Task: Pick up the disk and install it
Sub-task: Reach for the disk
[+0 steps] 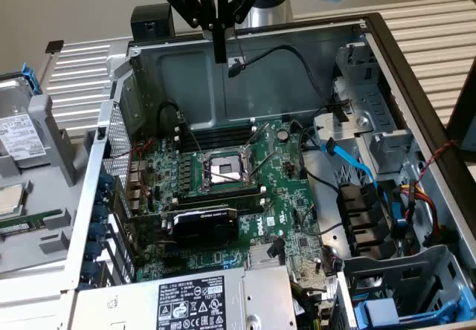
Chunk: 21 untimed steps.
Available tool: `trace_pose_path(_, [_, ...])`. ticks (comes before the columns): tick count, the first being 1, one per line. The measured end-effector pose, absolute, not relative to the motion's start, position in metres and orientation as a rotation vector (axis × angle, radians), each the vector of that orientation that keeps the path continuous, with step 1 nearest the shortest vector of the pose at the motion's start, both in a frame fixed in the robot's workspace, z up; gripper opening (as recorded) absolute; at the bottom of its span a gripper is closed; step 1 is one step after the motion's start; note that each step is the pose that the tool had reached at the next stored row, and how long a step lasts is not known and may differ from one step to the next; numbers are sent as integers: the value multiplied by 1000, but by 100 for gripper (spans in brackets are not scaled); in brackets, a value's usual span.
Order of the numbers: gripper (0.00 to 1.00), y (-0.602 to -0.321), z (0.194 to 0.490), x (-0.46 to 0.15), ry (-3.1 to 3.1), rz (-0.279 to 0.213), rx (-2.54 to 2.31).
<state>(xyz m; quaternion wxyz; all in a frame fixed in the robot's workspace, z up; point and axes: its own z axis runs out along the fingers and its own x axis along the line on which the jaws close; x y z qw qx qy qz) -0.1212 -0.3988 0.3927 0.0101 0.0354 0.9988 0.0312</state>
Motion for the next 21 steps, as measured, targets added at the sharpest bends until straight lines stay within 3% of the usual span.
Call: trace_pose_path(21, [11, -399, 393, -139, 3117, 99, 111])
